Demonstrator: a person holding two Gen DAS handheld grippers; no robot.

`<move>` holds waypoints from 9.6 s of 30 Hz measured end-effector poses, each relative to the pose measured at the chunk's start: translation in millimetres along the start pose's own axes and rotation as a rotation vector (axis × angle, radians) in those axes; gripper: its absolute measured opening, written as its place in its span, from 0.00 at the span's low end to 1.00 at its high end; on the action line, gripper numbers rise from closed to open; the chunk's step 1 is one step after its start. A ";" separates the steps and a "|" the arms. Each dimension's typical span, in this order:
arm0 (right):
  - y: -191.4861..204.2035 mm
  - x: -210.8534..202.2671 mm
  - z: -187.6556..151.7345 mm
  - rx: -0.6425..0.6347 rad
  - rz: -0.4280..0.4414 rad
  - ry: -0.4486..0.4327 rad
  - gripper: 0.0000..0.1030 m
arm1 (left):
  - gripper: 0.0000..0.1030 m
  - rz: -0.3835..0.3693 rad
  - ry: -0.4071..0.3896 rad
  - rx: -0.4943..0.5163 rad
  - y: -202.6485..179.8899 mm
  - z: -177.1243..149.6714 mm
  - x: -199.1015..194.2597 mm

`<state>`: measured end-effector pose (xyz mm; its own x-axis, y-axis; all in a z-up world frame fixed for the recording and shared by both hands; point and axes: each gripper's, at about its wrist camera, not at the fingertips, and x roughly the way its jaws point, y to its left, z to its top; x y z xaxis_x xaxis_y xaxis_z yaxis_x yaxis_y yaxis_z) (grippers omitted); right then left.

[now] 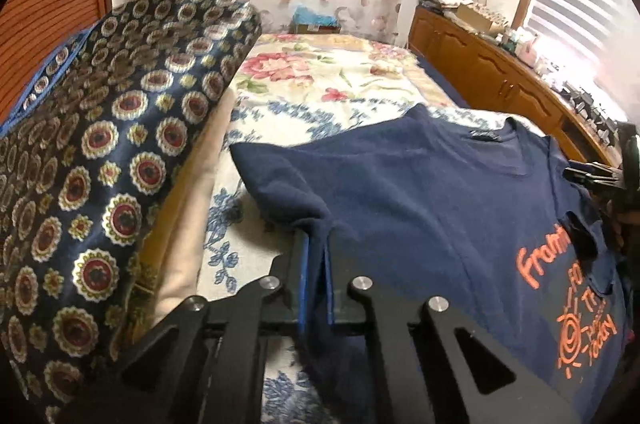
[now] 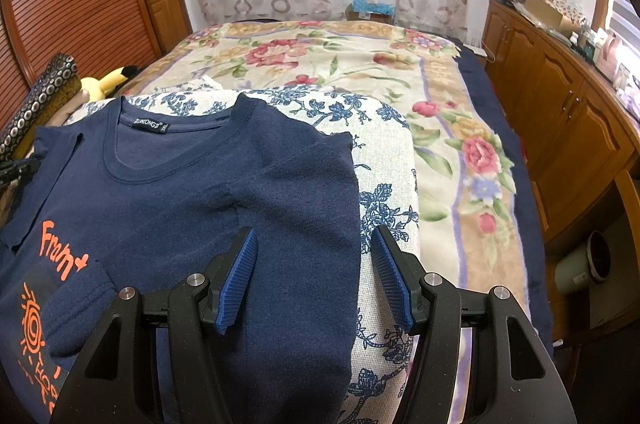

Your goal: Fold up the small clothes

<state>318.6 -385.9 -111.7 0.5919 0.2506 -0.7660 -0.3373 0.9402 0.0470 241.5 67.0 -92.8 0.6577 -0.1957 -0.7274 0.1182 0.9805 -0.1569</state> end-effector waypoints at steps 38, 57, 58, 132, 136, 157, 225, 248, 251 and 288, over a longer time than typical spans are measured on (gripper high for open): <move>76.8 -214.7 -203.8 -0.057 0.100 -0.038 0.07 | 0.19 -0.104 -0.127 0.091 -33.4 -176.7 -245.3; 59.9 -193.5 -155.9 -0.045 0.011 -0.119 0.49 | 0.55 -0.067 -0.012 0.078 -14.2 -115.5 -140.7; 58.5 -188.0 -152.7 -0.041 0.002 -0.118 0.49 | 0.55 -0.054 -0.006 0.073 -10.8 -112.9 -135.7; 110.1 -440.8 48.7 -0.260 -0.065 -0.637 0.09 | 0.07 -0.064 -0.577 0.141 -12.6 94.8 -367.7; 99.7 -318.5 114.3 -0.250 -0.134 -0.490 0.15 | 0.26 0.038 -0.510 0.155 13.3 129.2 -276.5; 69.9 -100.0 -10.4 -0.079 -0.080 -0.105 0.38 | 0.47 -0.101 -0.117 0.168 6.5 -8.2 -115.5; 82.4 -116.4 -94.7 0.006 -0.041 -0.080 0.56 | 0.57 0.022 0.062 0.039 17.4 -97.1 -104.1; 77.7 -54.3 -60.3 0.000 -0.042 0.005 0.56 | 0.59 0.069 0.060 0.087 11.2 -105.3 -89.7; 75.3 -54.3 -61.7 0.007 -0.032 0.002 0.57 | 0.60 0.070 0.060 0.088 11.3 -105.7 -90.1; 74.8 -54.4 -64.6 0.002 -0.043 0.000 0.57 | 0.22 0.158 0.030 0.123 17.9 -82.5 -83.8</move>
<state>213.8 -344.1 -107.9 0.6058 0.2098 -0.7675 -0.3098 0.9507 0.0154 127.1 99.5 -89.8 0.6529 -0.0381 -0.7565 0.1068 0.9934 0.0421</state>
